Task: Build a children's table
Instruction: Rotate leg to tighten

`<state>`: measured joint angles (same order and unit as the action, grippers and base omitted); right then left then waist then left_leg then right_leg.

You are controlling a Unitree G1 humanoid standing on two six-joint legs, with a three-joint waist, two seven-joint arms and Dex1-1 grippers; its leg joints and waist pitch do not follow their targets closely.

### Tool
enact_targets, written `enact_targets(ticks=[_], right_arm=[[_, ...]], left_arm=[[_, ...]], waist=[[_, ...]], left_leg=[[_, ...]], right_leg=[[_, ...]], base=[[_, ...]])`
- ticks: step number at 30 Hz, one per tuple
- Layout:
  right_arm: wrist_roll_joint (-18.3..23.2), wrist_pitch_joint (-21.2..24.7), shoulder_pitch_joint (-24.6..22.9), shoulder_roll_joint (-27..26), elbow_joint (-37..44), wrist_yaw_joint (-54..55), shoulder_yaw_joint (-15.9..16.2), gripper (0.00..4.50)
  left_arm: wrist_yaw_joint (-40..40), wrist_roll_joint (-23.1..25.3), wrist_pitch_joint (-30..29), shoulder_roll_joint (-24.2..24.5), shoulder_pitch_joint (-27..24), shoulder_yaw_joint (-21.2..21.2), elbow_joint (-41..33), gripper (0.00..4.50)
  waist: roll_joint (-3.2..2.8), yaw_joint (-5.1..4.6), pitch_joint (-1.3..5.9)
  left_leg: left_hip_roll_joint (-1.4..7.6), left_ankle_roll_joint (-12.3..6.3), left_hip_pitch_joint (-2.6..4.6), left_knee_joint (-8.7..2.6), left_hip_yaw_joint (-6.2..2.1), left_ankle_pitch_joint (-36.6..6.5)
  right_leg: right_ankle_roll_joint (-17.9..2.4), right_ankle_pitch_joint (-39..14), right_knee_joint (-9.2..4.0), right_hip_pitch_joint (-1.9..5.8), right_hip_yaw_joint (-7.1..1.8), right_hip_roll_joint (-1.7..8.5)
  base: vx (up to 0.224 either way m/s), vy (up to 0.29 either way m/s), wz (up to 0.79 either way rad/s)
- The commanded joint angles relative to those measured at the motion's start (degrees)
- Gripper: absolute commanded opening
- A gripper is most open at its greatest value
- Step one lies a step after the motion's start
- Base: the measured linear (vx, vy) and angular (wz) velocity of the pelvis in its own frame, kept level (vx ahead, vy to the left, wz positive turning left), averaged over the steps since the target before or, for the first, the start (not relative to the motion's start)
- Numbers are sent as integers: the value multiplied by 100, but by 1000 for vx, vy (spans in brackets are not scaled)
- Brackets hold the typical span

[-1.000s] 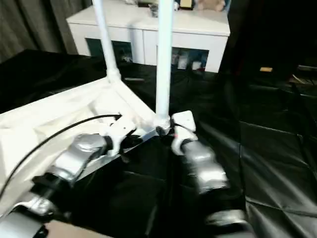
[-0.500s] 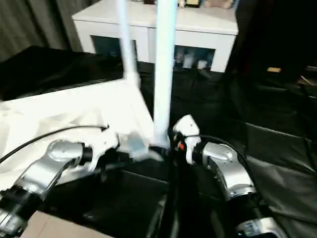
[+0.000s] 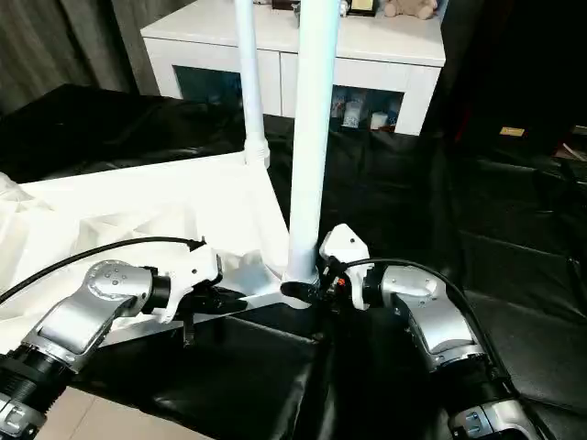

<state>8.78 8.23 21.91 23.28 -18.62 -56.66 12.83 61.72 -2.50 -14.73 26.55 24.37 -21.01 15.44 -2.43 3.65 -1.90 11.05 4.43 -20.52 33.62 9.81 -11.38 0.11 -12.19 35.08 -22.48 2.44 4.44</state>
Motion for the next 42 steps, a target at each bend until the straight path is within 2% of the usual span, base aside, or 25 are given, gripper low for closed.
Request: enact_targets(ticks=[1, 3, 6, 7, 9, 11, 13, 14, 16, 18, 19, 20, 22, 24, 26, 28, 29, 30, 31, 32, 36, 38, 39, 40, 42], right_arm=[[-109, 132, -87, -69, -157, -53, 166, 263], [-202, 270, -42, -252, -324, 459, 61, 262], [-294, 404, 3, -537, -512, 1192, -116, 261], [-320, 608, 34, -785, -623, 1803, -297, 261], [-360, 912, 66, -1176, -752, 2802, -603, 261], [-456, 1094, 85, -1452, -874, 3573, -784, 261], [-465, 1143, 98, -1582, -940, 3885, -877, 261], [-439, 1201, 151, -1820, -1072, 4473, -1104, 261], [-342, 1290, 316, -2253, -1343, 5480, -1535, 261], [-362, 1231, 430, -2445, -1481, 5998, -1705, 261], [-378, 1187, 518, -2524, -1566, 6155, -1724, 260], [-411, 1170, 573, -2576, -1609, 6248, -1728, 260], [-357, 1235, 636, -2661, -1549, 5707, -1479, 260], [-319, 1181, 597, -2680, -1442, 5576, -1452, 316], [-302, 1029, 518, -2669, -1158, 5329, -1383, 332], [-340, 1028, 503, -2451, -980, 4960, -1170, 350], [-337, 1045, 495, -2344, -913, 4796, -1102, 357], [-332, 1052, 492, -2300, -887, 4731, -1078, 357], [-314, 1072, 480, -2217, -829, 4579, -1039, 357], [-315, 1057, 463, -2068, -759, 4287, -944, 357], [-161, 944, 269, -1303, -343, 2733, -650, 357], [-103, 840, 144, -902, -148, 2034, -526, 357], [-62, 770, 75, -720, -38, 1704, -439, 357], [-45, 734, 43, -642, 12, 1563, -396, 357], [44, 685, -61, -398, 186, 1105, -281, 357]], left_arm=[[9, 145, -106, 62, -87, -143, 33, 0], [-254, 239, -141, -26, -44, -99, 194, 0], [-591, 280, -235, -207, 37, -10, 383, 0], [-965, 369, -271, -373, 138, 68, 573, 0], [-1586, 497, -368, -649, 324, 198, 902, 0], [-2063, 574, -471, -864, 485, 296, 1162, 0], [-2279, 595, -530, -966, 555, 345, 1273, 0], [-2602, 612, -579, -1120, 671, 429, 1460, 0], [-3240, 604, -611, -1432, 892, 660, 1850, 0], [-3565, 607, -599, -1592, 1019, 786, 2081, 0], [-3651, 615, -575, -1643, 1075, 805, 2173, 0], [-3688, 632, -550, -1670, 1113, 805, 2239, 0], [-3551, 636, -476, -1667, 1123, 754, 2258, 0], [-3447, 630, -445, -1644, 1104, 716, 2229, 0], [-3165, 593, -485, -1571, 1026, 641, 2124, 0], [-2810, 577, -575, -1429, 914, 506, 1958, 0], [-2648, 563, -570, -1369, 868, 452, 1887, 0], [-2582, 556, -561, -1344, 851, 430, 1860, 0], [-2482, 539, -626, -1306, 814, 404, 1792, 0], [-2313, 534, -674, -1229, 763, 335, 1704, 0], [-1471, 492, -730, -800, 498, 11, 1239, 0], [-1119, 467, -651, -583, 388, -102, 1024, 0], [-908, 407, -685, -475, 323, -147, 882, 0], [-806, 373, -717, -428, 291, -166, 810, 0], [-425, 260, -687, -234, 178, -236, 545, 0]], waist=[[44, 5, 297], [24, -5, 283], [35, -42, 220], [32, -63, 196], [27, -84, 203], [27, -100, 200], [25, -100, 206], [25, -100, 206], [2, -116, 209], [3, -104, 230], [3, -91, 230], [-3, -90, 226], [-3, -87, 240], [35, -76, 236], [25, -50, 244], [44, -82, 245], [33, -119, 276], [33, -147, 288], [33, -148, 301], [32, -141, 307], [23, -107, 345], [18, -95, 329], [15, -84, 316], [19, -78, 312], [7, -79, 294]], left_leg=[[161, -408, 1, -359, -20, -718], [158, -383, -4, -370, -22, -761], [157, -184, 24, -434, -24, -1234], [155, 0, 70, -468, -39, -1590], [151, 121, 87, -484, -57, -1689], [148, 213, 91, -504, -69, -1725], [142, 216, 84, -506, -72, -1816], [142, 216, 84, -506, -72, -1816], [117, 270, 108, -505, -67, -1886], [120, 318, 152, -496, -63, -1909], [119, 304, 134, -496, -61, -1845], [126, 296, 85, -511, -74, -1779], [116, 257, 67, -509, -73, -1762], [124, 190, 45, -507, -65, -1662], [132, 129, 42, -501, -62, -1554], [118, 99, -27, -521, -88, -1416], [112, 107, -99, -509, -118, -1114], [118, 75, -91, -482, -116, -904], [111, 19, -38, -440, -83, -804], [113, -15, -30, -427, -77, -743], [108, -401, -60, -343, -48, -285], [114, -493, -38, -340, -31, -371], [129, -504, -37, -354, -32, -502], [137, -500, -38, -355, -31, -538], [160, -408, -8, -385, -35, -796]], right_leg=[[-1555, 119, -322, 300, -195, 288], [-1547, 24, -332, 291, -194, 290], [-1415, -877, -423, 272, -192, 303], [-1224, -1606, -489, 247, -206, 310], [-1075, -1877, -515, 227, -219, 310], [-979, -1948, -531, 202, -227, 305], [-889, -1995, -551, 190, -234, 314], [-889, -1995, -551, 190, -234, 314], [-867, -2008, -576, 137, -246, 304], [-892, -1912, -574, 118, -250, 299], [-907, -1690, -557, 130, -251, 289], [-898, -1515, -539, 166, -246, 294], [-881, -1362, -517, 184, -238, 290], [-870, -1230, -518, 214, -243, 300], [-857, -1163, -513, 225, -249, 314], [-847, -1122, -484, 285, -224, 307], [-858, -815, -441, 356, -202, 325], [-921, -427, -411, 351, -193, 308], [-1053, -120, -398, 317, -202, 294], [-1125, 17, -386, 323, -204, 296], [-1415, 1056, -302, 371, -200, 287], [-1519, 1064, -308, 341, -192, 283], [-1543, 845, -321, 349, -187, 287], [-1538, 761, -325, 349, -188, 286], [-1545, 245, -359, 331, -186, 289]], base=[[0, 0, 0], [0, 0, 0], [0, 0, 0], [0, 0, 0], [0, 0, 0], [0, 0, 0], [0, 0, 0], [0, 0, 0], [0, 0, 0], [0, 0, 0], [0, 0, 0], [0, 0, 0], [0, 0, 0], [0, 0, 0], [0, 0, 0], [0, 0, 0], [0, 0, 0], [0, 0, 0], [0, 0, 0], [0, 0, 0], [0, 0, 0], [0, 0, 0], [0, 0, 0], [0, 0, 0], [0, 0, 0]])
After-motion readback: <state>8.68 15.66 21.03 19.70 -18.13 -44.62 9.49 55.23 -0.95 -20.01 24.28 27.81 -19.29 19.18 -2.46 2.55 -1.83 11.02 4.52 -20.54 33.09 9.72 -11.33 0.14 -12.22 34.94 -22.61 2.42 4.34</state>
